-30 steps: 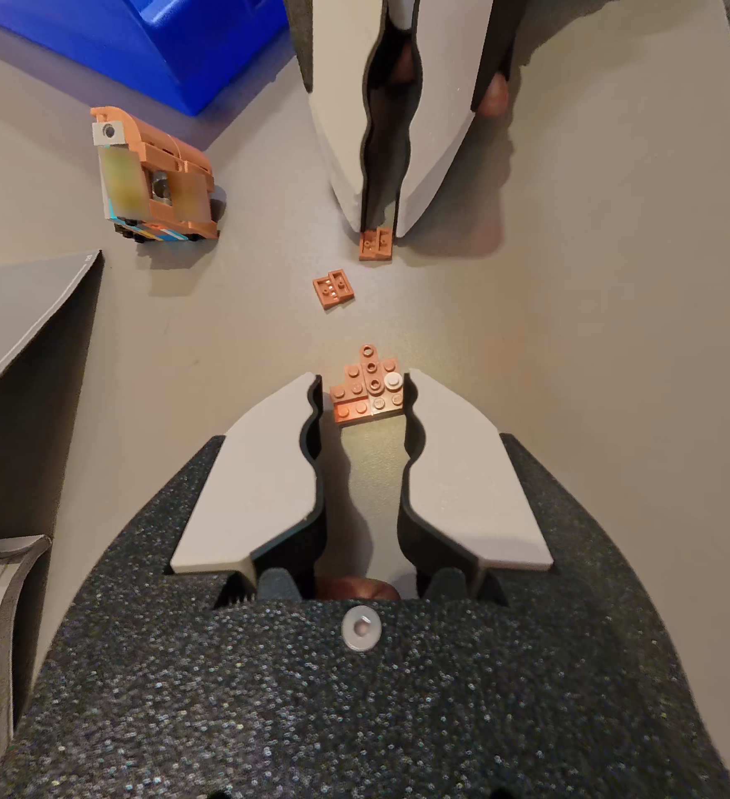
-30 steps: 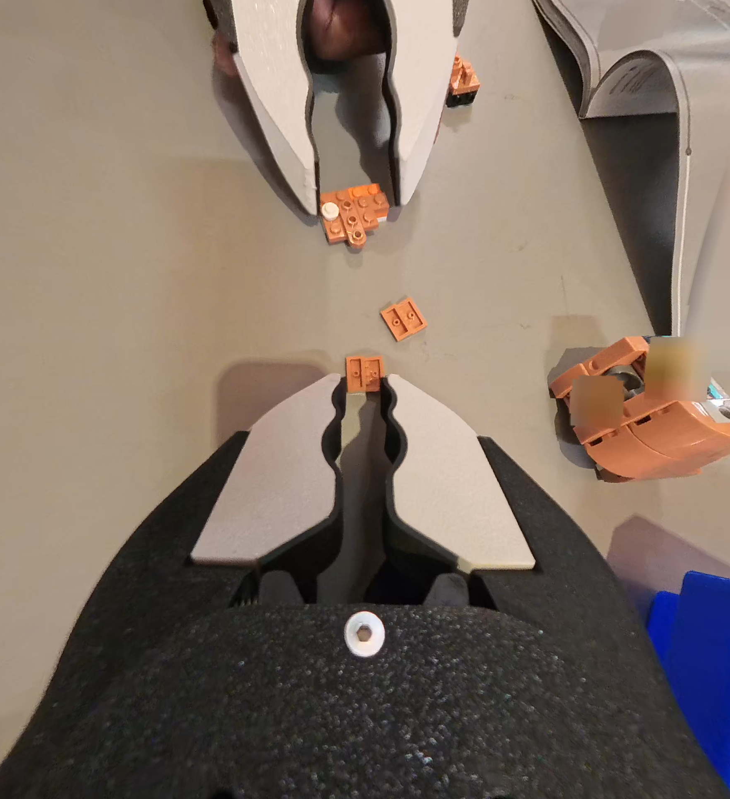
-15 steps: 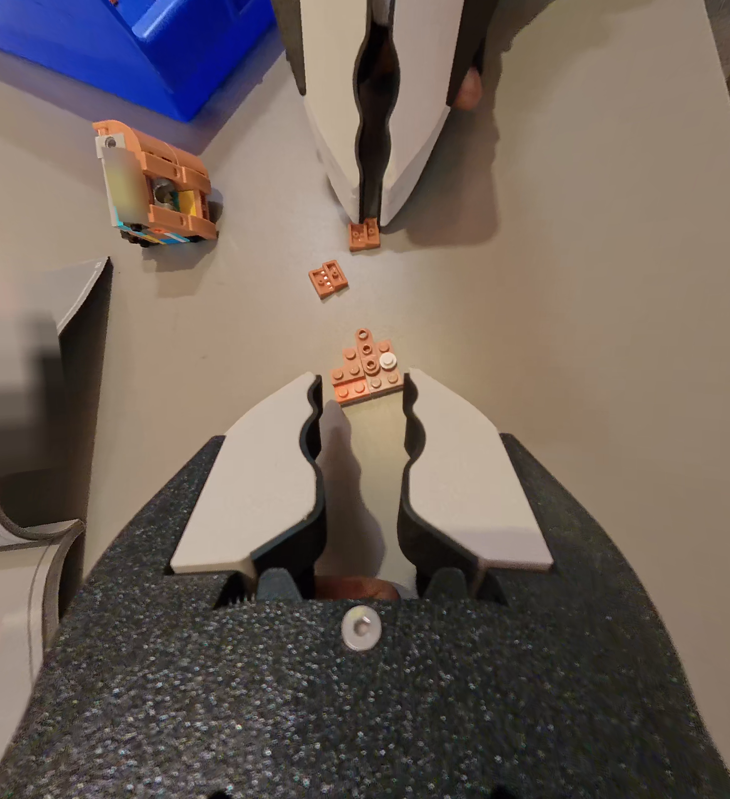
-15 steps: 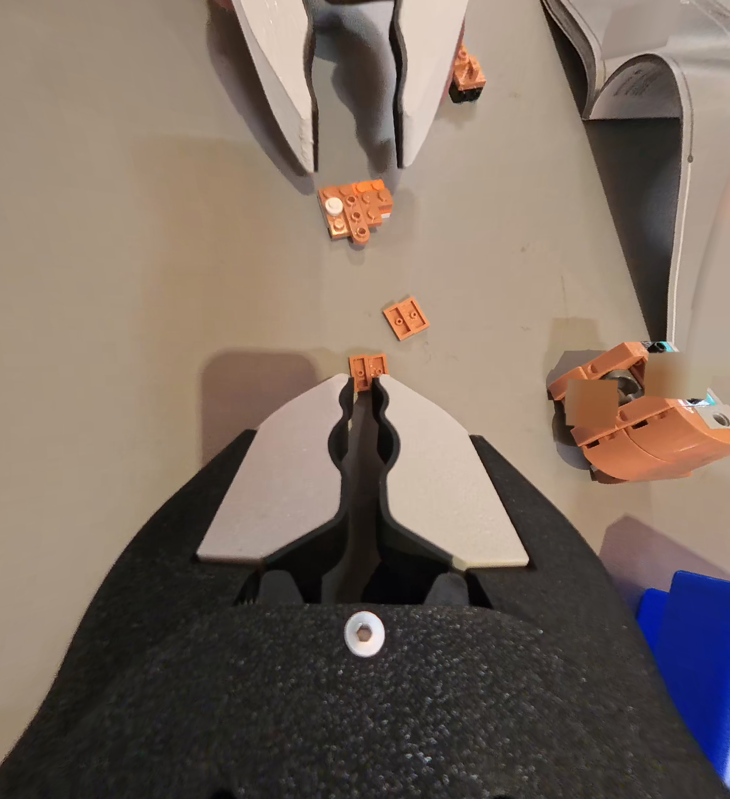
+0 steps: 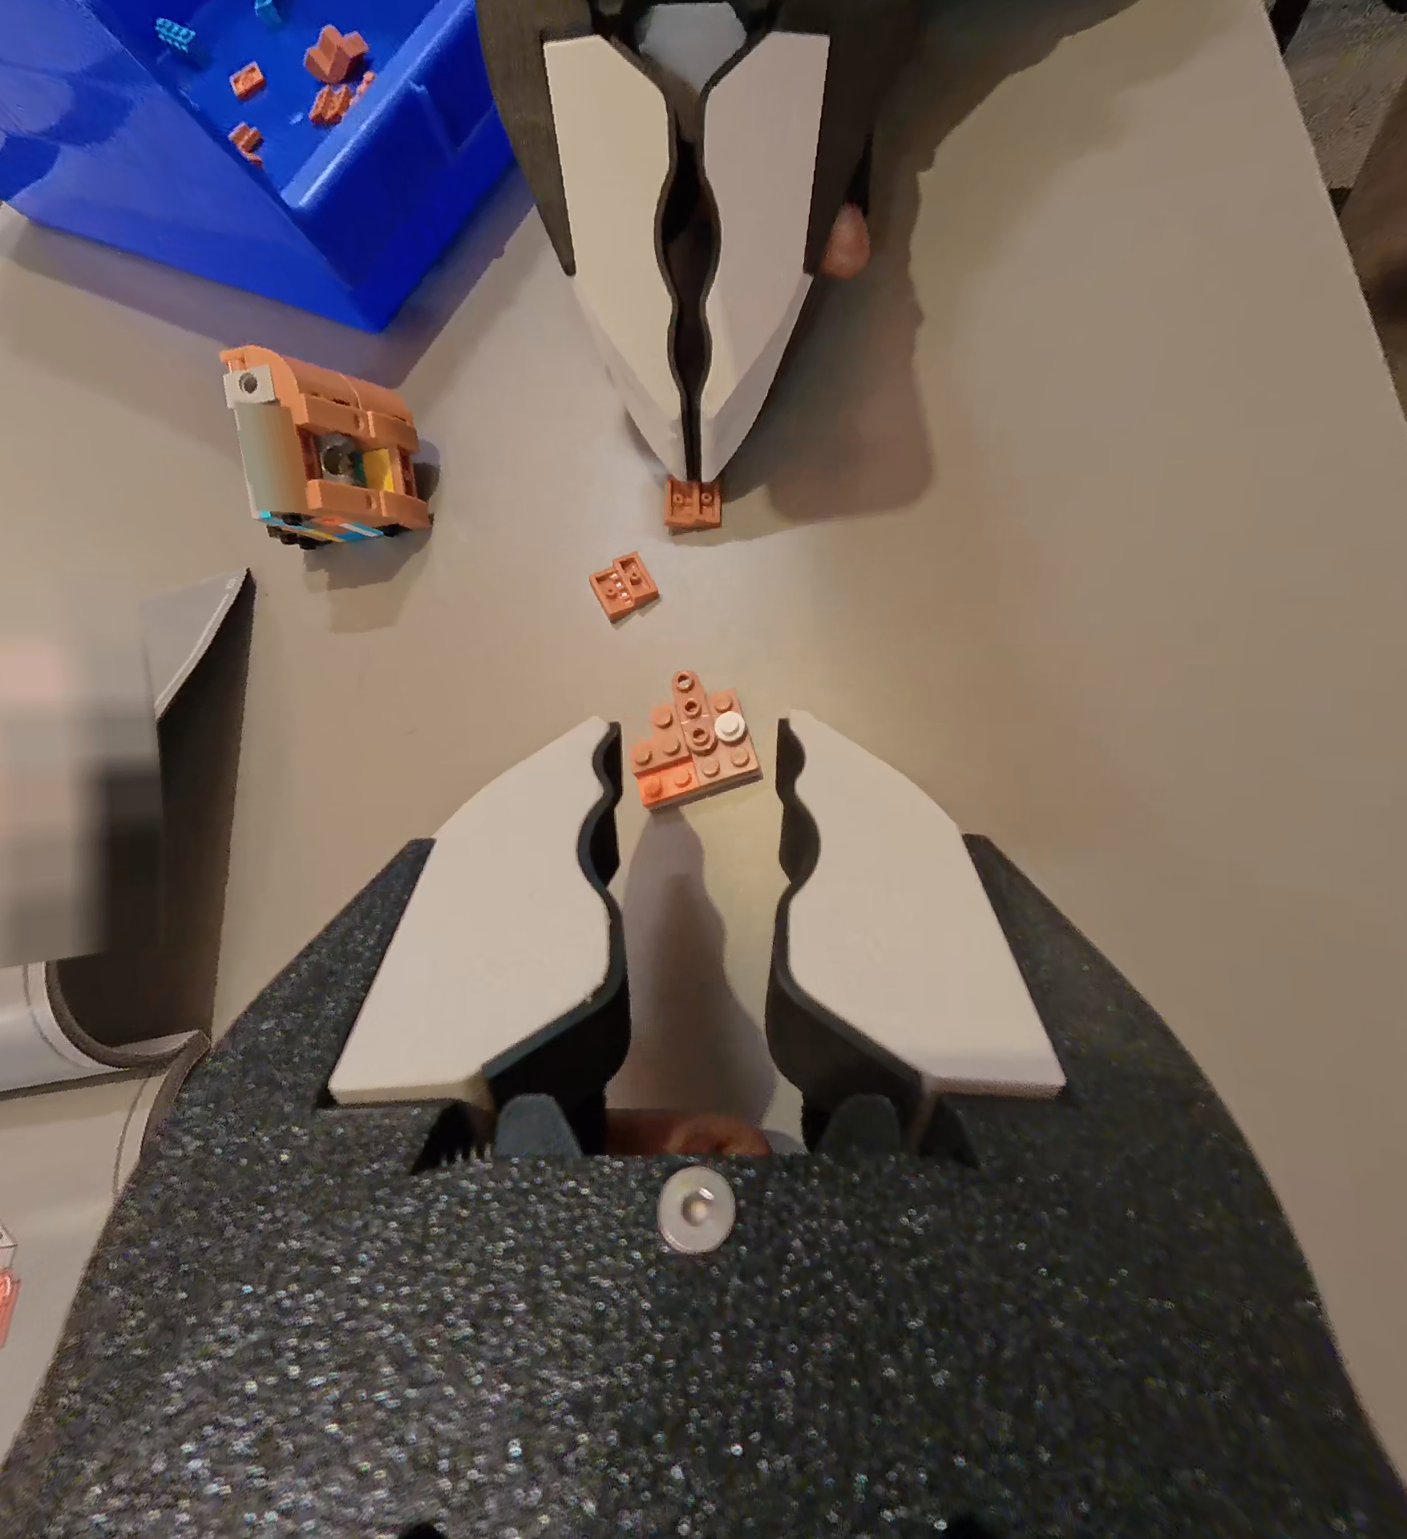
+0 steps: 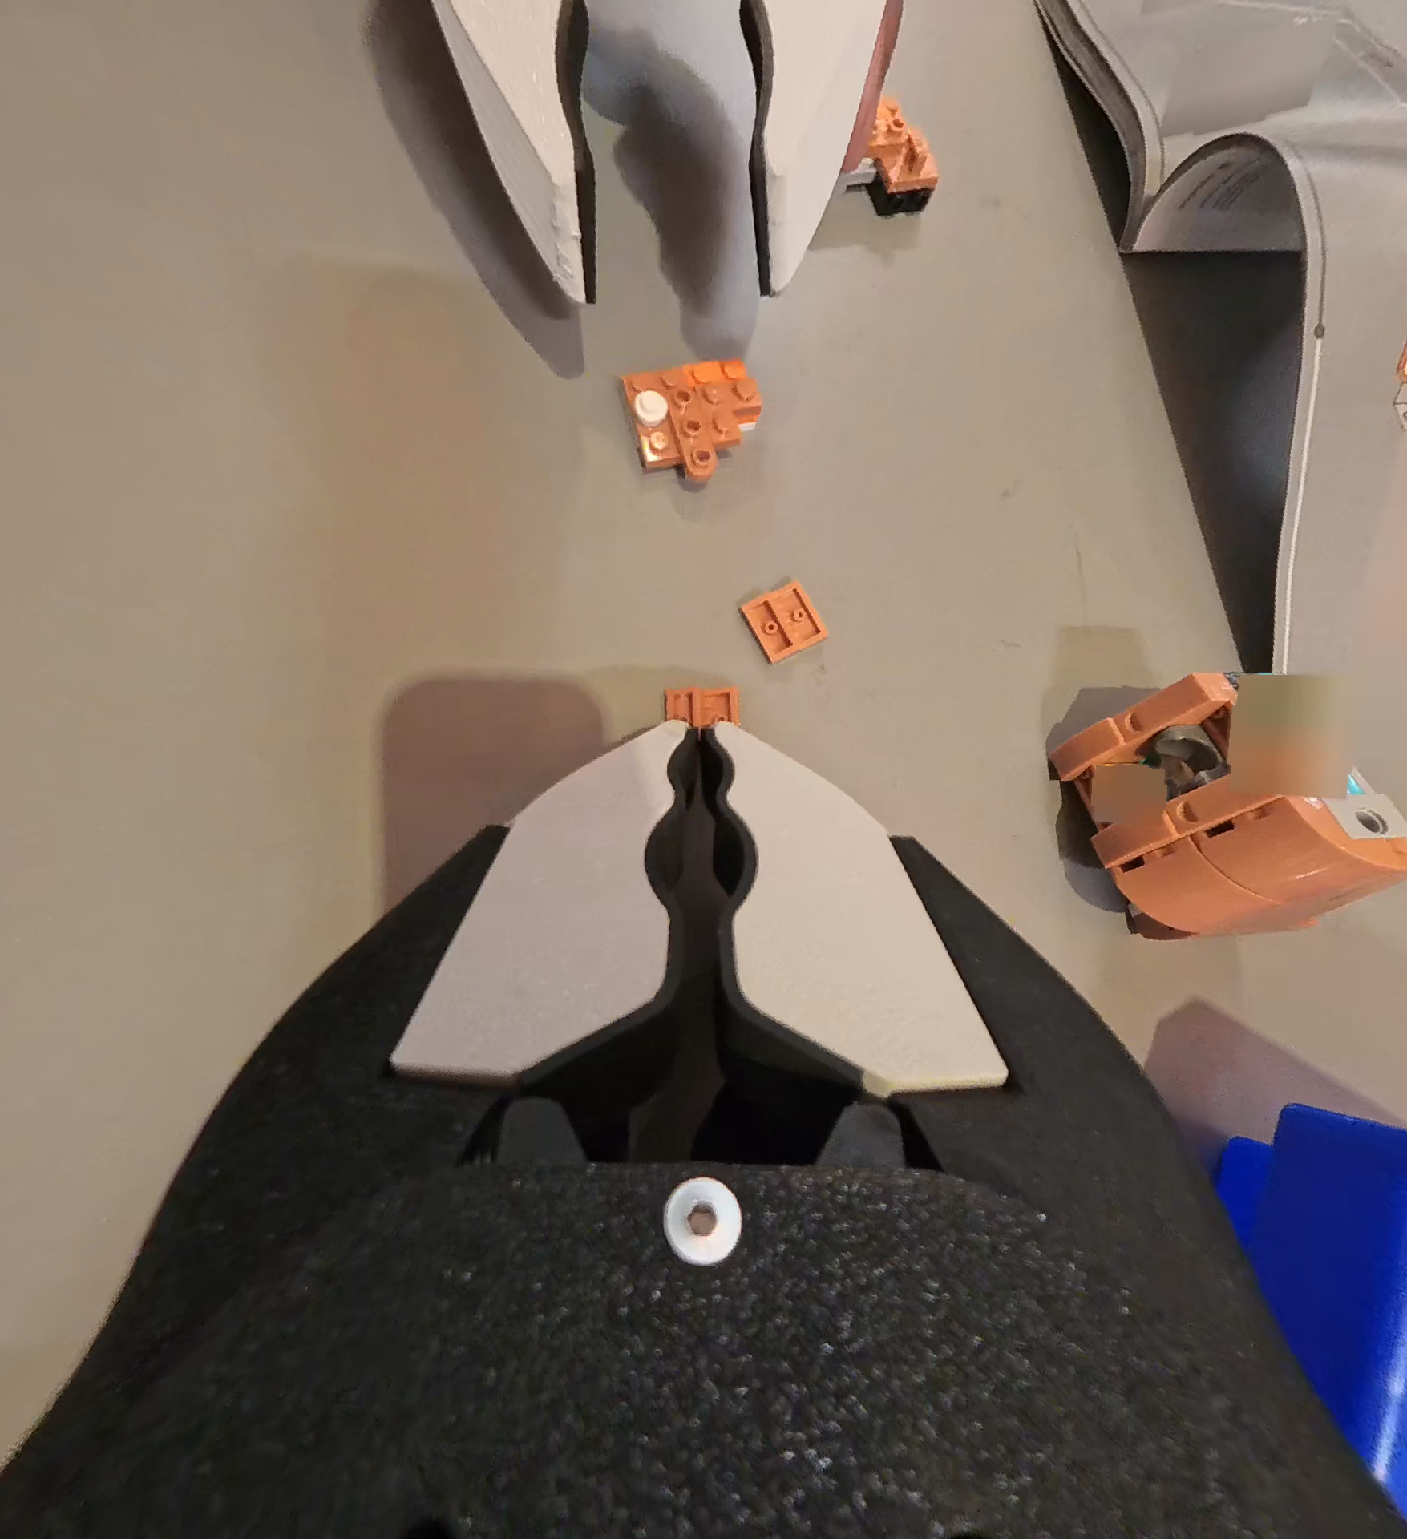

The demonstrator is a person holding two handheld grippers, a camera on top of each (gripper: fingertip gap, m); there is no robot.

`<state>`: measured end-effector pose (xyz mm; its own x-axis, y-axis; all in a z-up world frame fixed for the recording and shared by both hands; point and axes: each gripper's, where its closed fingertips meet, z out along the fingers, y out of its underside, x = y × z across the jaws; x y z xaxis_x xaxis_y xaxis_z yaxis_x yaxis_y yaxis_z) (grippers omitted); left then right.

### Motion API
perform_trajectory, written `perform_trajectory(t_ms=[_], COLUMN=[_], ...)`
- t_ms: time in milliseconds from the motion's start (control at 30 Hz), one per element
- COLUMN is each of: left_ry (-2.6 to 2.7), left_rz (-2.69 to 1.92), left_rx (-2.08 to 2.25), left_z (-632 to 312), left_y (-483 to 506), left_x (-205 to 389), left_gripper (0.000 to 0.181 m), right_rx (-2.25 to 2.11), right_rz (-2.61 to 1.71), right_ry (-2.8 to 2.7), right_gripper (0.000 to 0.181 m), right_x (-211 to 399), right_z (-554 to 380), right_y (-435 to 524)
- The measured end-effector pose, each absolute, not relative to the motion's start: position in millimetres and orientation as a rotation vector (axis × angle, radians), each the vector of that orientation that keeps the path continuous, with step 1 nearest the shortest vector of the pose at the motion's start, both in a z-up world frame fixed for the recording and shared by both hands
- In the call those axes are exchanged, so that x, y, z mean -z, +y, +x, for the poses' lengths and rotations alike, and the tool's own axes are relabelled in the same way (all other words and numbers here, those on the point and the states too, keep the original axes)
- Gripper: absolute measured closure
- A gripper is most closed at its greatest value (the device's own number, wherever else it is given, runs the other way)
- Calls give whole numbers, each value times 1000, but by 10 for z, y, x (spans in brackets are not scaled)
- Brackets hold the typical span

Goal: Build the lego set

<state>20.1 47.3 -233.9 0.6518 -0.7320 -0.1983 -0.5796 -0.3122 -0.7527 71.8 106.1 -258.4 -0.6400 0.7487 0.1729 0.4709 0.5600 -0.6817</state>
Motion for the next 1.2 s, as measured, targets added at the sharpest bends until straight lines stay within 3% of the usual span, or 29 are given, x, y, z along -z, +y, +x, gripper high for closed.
perform_trajectory(t_ms=[167, 300, 1000, 1200], left_ry=[1033, 1020, 1015, 1034], left_rz=[-2012, -2008, -1993, -1979], left_rx=[213, 211, 204, 210], left_z=[211, 208, 233, 321], left_y=[453, 454, 461, 481], left_x=[2335, 2319, 2307, 2302], left_gripper=[145, 146, 146, 146], right_rx=[-843, -858, -841, -814], right_rz=[-964, -963, -946, -952], right_ry=[-2330, -2316, -2366, -2386], right_gripper=[178, 165, 153, 163], right_x=[2531, 2506, 2603, 2618], right_z=[716, 713, 733, 729], right_y=[1075, 1094, 1053, 1030])
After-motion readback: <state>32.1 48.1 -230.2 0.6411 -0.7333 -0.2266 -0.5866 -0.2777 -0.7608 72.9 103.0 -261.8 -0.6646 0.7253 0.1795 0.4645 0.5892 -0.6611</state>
